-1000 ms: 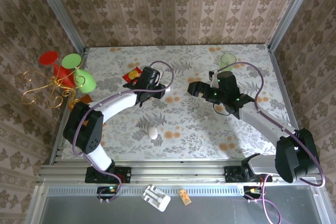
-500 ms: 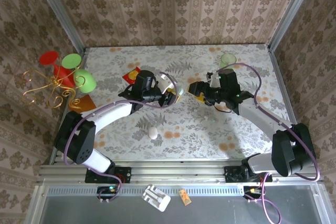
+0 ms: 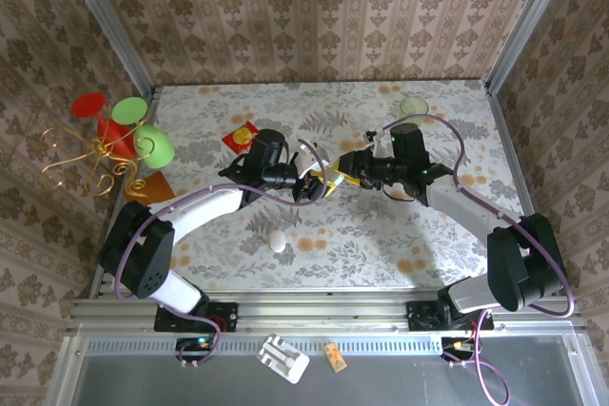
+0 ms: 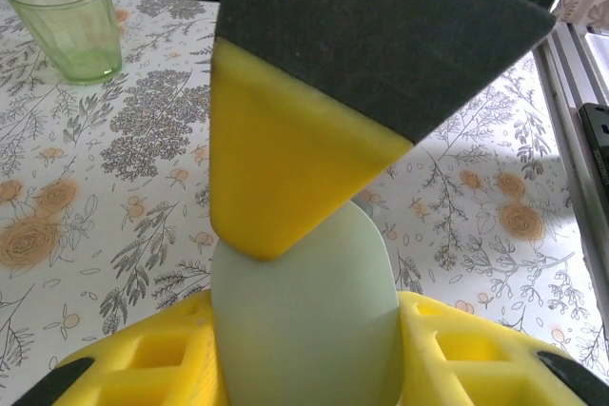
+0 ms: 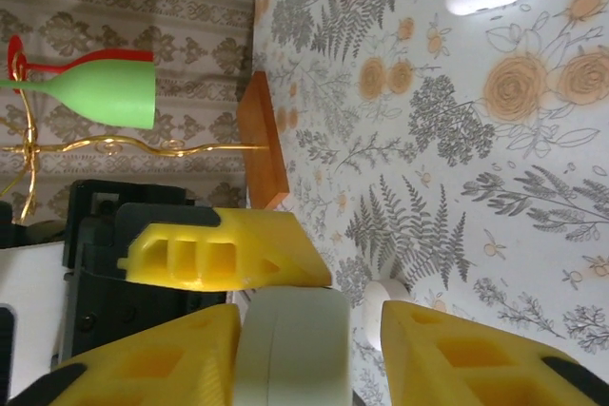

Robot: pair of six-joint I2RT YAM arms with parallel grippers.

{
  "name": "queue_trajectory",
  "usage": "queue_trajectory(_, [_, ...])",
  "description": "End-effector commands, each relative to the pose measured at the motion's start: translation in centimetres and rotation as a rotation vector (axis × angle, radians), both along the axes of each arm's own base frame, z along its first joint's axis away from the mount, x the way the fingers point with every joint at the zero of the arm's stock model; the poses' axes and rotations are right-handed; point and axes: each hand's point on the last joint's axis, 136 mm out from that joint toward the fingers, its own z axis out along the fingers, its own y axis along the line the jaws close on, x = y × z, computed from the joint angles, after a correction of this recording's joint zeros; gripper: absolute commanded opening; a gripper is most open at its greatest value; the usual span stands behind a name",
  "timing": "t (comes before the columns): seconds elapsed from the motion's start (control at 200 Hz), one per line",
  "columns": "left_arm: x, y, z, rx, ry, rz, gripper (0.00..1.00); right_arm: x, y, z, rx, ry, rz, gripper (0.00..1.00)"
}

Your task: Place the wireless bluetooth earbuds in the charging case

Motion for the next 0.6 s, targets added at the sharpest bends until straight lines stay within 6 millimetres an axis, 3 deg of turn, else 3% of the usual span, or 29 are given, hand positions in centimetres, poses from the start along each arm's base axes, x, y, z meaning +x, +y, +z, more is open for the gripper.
queue_trajectory(0.0, [-0.1,-0.8,2.3,-0.047,-0.067,-0.053,0.22,0.0,0.4,1.0,0.020,-0.008,0.012,0.37])
queue_trajectory(0.325, [1.3,-0.9,2.6,-0.057,-0.100,0.018,0.27,-0.2,0.5,2.8,0.133,0.046,0.010,0.24])
queue_trajectory(0.39, [1.5,-0.9,2.7,-0.063,-0.103,0.026,0.37,-0.2,0.4,2.8,0.137,0.051,0.007,0.23])
queue_trajectory(0.52, [2.2,-0.8,3.3,-0.098,-0.137,0.068,0.70,0.2,0.1,2.8,0.144,0.051,-0.017,0.23])
queue_trajectory(0.535, [2.4,-0.7,3.4,-0.104,-0.148,0.084,0.74,0.0,-0.1,3.7,0.153,0.027,-0.021,0.23])
queue_trajectory(0.59, [2.7,-0.5,3.9,-0.138,-0.170,0.111,0.85,0.3,-0.6,3.9,0.162,0.020,-0.041,0.23])
